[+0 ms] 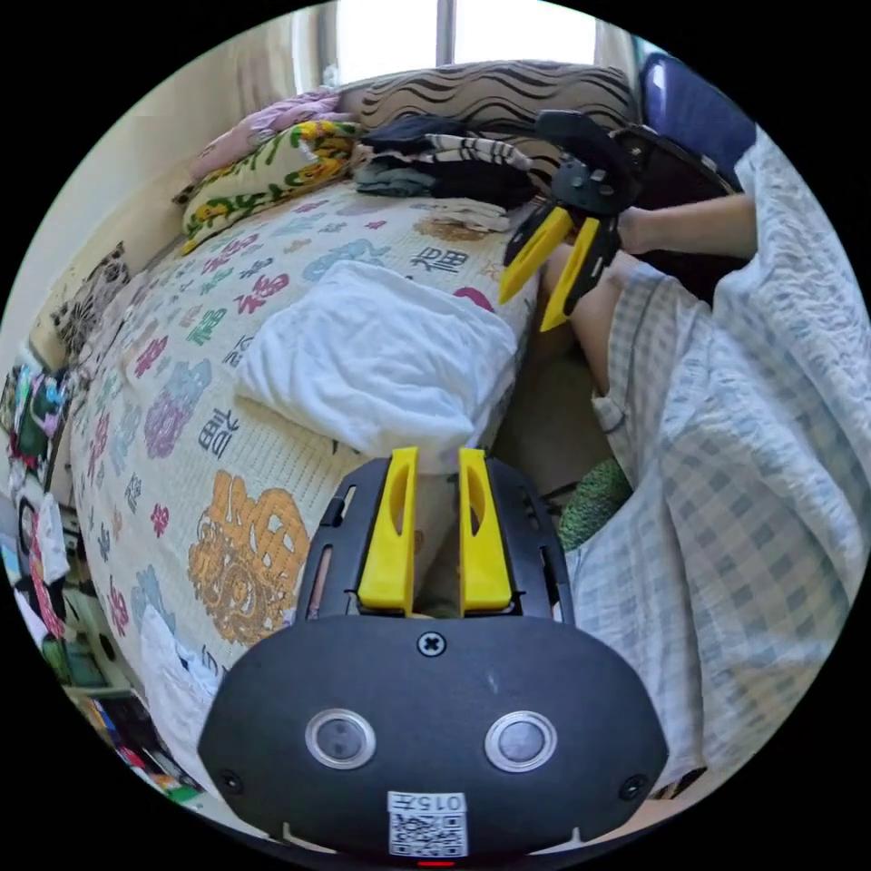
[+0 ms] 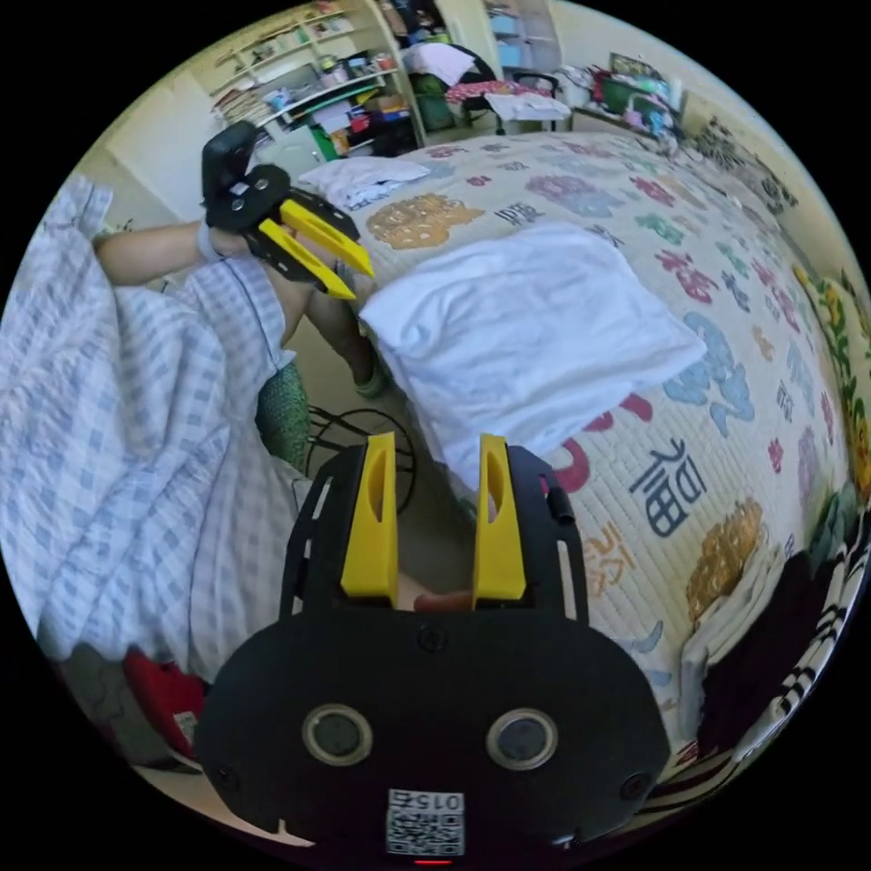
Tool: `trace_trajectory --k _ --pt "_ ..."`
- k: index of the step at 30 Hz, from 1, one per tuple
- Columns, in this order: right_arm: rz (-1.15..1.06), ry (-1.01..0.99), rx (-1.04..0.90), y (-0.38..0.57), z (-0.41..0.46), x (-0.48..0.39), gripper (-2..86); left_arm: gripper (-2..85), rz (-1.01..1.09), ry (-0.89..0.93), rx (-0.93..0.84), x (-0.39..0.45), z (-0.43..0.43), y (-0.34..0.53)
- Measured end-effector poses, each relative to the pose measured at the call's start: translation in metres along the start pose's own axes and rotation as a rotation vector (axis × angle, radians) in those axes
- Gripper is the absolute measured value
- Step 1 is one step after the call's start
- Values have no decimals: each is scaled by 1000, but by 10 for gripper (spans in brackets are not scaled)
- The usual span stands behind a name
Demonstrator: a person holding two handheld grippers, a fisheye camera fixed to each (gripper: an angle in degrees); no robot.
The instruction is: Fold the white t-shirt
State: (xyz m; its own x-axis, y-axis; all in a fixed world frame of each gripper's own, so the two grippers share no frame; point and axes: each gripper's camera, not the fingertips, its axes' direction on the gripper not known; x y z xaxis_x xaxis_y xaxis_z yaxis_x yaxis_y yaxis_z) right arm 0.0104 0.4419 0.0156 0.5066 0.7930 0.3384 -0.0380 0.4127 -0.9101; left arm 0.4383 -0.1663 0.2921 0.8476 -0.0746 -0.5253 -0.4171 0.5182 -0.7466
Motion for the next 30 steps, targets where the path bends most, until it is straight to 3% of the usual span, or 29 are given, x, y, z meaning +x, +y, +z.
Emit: trace_trajectory --k 5,9,11,13,22,30 --pt "-182 268 -153 -31 52 -52 132 72 251 -69 -69 38 4 -45" --pt "-238 465 -256 -43 86 -69 114 71 432 -278 -251 60 33 -63" --pt "-312 653 -258 -46 98 -81 83 62 456 -351 -340 59 47 -63" --pt "-358 705 -287 -50 101 -88 68 47 424 -363 -355 54 50 -63" --pt "-293 578 -219 -60 37 -80 24 9 264 -237 -270 24 11 -76" --pt "-258 293 -198 -66 -48 -50 24 6 45 114 -138 -63 -29 -85"
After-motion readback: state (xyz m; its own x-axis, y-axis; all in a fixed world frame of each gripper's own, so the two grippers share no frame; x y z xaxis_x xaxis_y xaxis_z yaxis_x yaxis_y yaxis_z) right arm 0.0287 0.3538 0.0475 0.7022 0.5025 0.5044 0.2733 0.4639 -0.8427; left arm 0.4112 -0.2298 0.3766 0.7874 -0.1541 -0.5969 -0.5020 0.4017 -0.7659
